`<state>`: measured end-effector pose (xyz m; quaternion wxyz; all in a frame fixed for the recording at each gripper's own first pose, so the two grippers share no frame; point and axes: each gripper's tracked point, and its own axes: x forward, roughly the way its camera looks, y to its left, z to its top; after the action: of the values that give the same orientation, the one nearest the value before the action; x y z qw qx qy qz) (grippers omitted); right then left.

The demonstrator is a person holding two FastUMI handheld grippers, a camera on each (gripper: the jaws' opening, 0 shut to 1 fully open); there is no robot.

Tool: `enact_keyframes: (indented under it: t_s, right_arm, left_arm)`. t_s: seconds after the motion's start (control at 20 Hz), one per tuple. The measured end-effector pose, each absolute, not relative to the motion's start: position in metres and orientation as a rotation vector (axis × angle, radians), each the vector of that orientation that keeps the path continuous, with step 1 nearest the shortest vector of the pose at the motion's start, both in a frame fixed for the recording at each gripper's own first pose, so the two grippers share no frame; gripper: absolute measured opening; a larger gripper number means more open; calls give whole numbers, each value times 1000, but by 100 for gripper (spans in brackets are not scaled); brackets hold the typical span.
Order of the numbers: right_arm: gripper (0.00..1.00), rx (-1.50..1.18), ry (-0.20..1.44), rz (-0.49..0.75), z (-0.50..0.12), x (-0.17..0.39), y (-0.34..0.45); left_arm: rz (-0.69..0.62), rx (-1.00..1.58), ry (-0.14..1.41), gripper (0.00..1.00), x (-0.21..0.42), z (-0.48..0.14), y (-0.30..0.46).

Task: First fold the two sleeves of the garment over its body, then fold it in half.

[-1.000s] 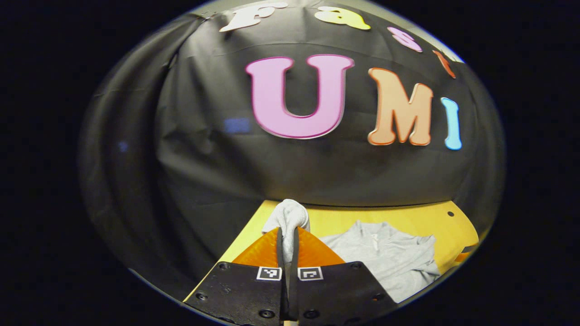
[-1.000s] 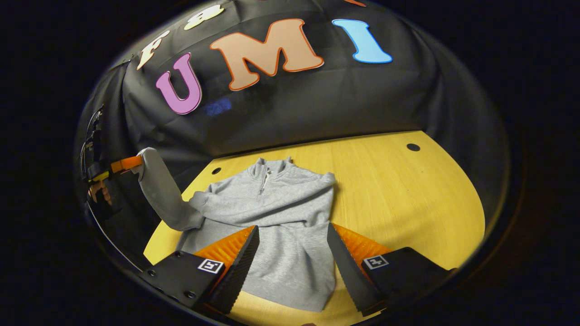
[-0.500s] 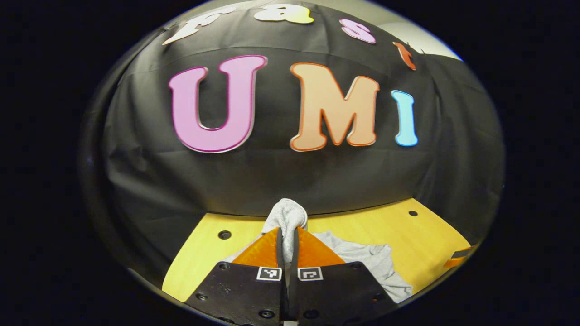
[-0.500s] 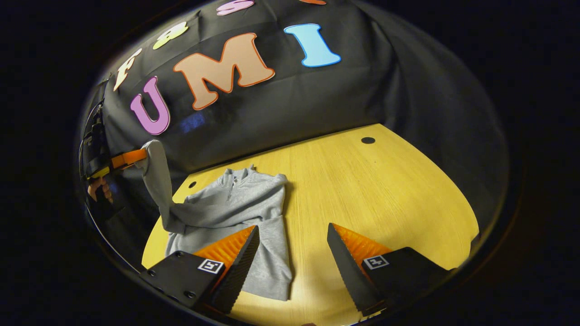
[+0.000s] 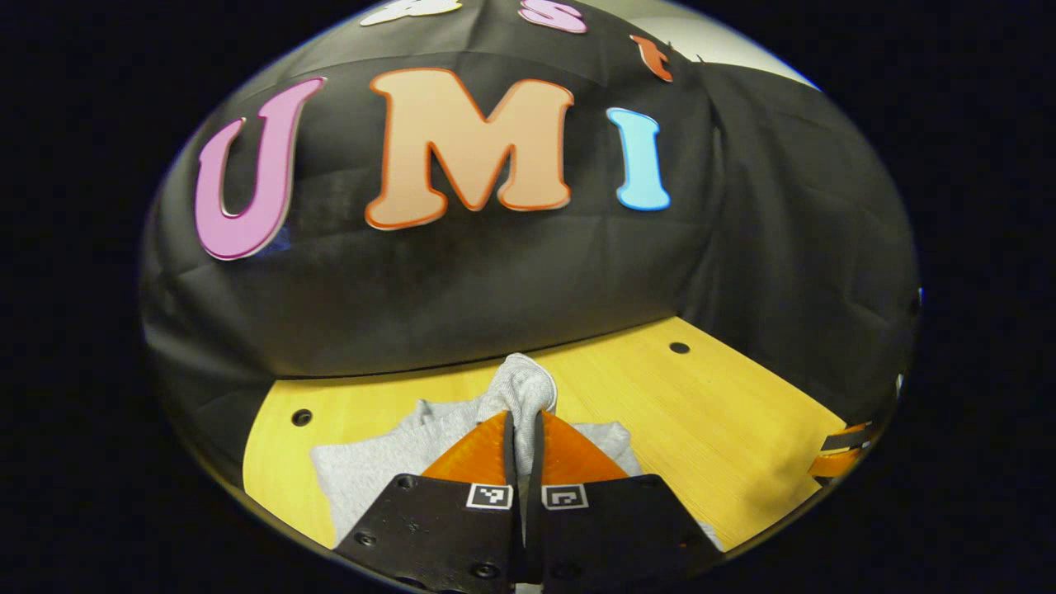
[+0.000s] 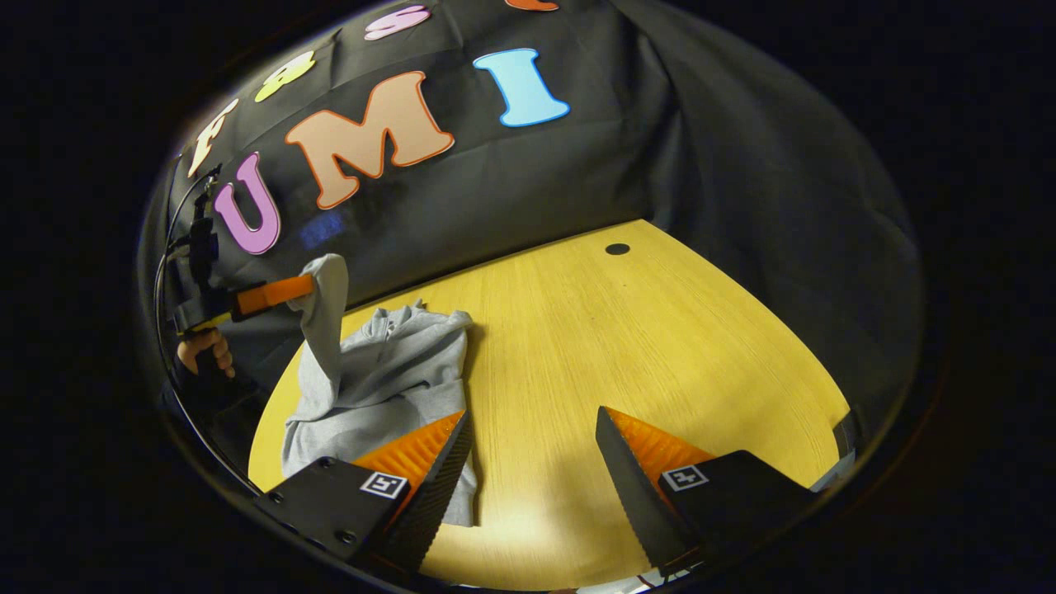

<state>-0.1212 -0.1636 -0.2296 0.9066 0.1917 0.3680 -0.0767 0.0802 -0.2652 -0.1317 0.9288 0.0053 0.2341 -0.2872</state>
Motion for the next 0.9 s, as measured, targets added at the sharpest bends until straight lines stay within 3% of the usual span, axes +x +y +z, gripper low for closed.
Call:
enact_keyframes:
  t_s: [0.5, 0.7, 0.85, 0.9]
  right_arm:
    - [96, 382, 777, -200, -230, -146, -190]
    - [96, 359, 785, -162, -232, -141, -179]
    - [91, 360, 794, -116, -233, -130, -161]
    - [96, 361, 793, -99, -233, -126, -154]
  left_arm:
    - [-665, 74, 635, 0, 52, -222, -328]
    - [-695, 54, 654, 7, 42, -229, -334]
    - [-690, 37, 588, 77, 39, -206, -321]
    - [-668, 42, 559, 100, 44, -206, -312]
